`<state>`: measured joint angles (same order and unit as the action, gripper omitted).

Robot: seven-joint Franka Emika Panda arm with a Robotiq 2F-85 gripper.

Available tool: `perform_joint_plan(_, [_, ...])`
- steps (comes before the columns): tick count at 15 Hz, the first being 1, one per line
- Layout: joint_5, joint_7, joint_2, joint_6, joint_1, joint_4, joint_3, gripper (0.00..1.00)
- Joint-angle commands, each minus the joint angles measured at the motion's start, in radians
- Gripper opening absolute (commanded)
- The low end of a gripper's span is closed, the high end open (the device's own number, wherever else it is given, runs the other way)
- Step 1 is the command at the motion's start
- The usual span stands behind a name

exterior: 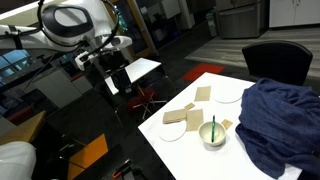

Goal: Remove the pen from the bowl.

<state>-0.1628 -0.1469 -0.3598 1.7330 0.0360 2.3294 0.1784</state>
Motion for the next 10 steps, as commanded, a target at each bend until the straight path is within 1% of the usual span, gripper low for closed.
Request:
perform_joint_plan(1, [-0.037, 0.064, 0.000, 0.089, 0.004, 0.006, -0.054, 1.00])
perform_joint_plan(5, [-0.062, 0.193, 0.044, 0.215, -0.013, 0.003, -0.136, 1.00])
perform_joint_plan(10, [-0.051, 0.426, 0.134, 0.453, -0.028, 0.020, -0.237, 1.00])
